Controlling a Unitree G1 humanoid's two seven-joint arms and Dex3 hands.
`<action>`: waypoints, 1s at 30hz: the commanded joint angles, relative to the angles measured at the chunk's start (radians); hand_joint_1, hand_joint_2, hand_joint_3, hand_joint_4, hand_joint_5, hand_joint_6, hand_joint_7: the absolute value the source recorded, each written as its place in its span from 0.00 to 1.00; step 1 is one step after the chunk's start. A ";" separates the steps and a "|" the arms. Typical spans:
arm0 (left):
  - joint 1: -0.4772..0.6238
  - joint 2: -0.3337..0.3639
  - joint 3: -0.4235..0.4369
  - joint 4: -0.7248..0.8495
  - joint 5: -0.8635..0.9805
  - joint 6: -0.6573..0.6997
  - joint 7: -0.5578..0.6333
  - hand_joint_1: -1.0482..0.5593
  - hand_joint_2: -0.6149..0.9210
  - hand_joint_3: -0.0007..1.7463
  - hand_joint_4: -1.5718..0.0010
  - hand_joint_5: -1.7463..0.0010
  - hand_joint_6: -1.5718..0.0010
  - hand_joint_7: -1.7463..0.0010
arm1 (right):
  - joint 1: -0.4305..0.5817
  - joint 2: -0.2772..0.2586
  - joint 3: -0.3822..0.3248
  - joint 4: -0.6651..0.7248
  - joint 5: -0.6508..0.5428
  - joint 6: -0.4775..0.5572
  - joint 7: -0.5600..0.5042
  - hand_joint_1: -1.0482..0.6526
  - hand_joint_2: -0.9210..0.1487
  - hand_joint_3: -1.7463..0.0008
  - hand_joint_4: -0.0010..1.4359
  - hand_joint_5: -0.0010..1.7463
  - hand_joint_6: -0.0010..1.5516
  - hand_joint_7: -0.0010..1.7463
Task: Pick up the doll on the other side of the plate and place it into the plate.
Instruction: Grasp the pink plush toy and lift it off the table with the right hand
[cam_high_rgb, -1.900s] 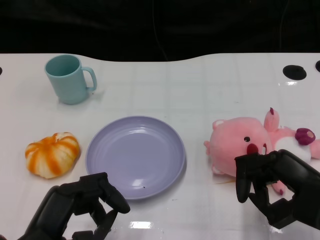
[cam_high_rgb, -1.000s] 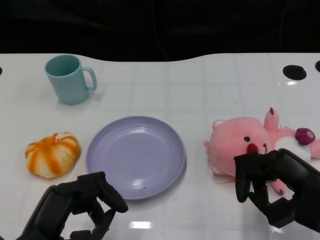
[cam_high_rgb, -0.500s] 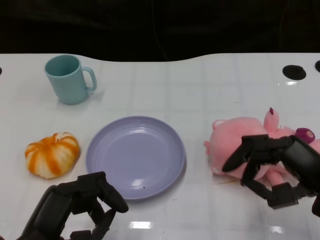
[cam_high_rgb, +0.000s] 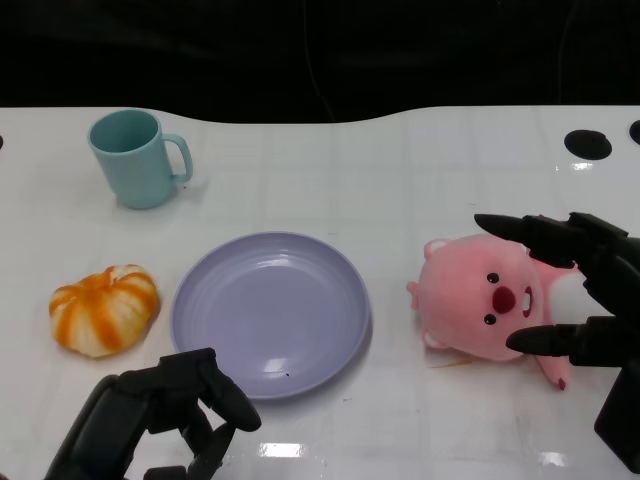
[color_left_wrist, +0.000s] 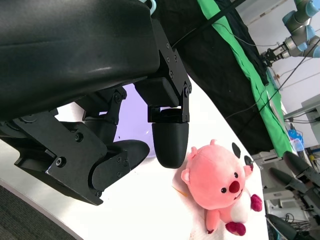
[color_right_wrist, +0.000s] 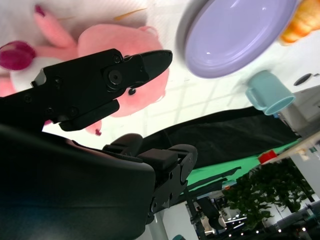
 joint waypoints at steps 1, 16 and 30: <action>-0.001 0.015 0.002 -0.015 0.010 0.010 -0.006 0.61 0.75 0.63 0.51 0.14 0.48 0.35 | -0.021 -0.028 0.007 -0.048 -0.058 0.069 0.020 0.26 0.08 1.00 0.00 0.23 0.13 0.02; 0.006 0.006 -0.008 -0.048 0.013 0.041 0.002 0.62 0.75 0.62 0.51 0.14 0.48 0.34 | -0.165 -0.040 0.161 0.092 -0.244 0.205 0.089 0.20 0.08 0.99 0.00 0.17 0.13 0.01; 0.015 0.007 -0.012 -0.060 0.023 0.041 0.004 0.63 0.75 0.63 0.51 0.12 0.48 0.34 | -0.328 0.005 0.300 0.460 -0.304 0.176 0.010 0.17 0.04 0.99 0.00 0.14 0.12 0.00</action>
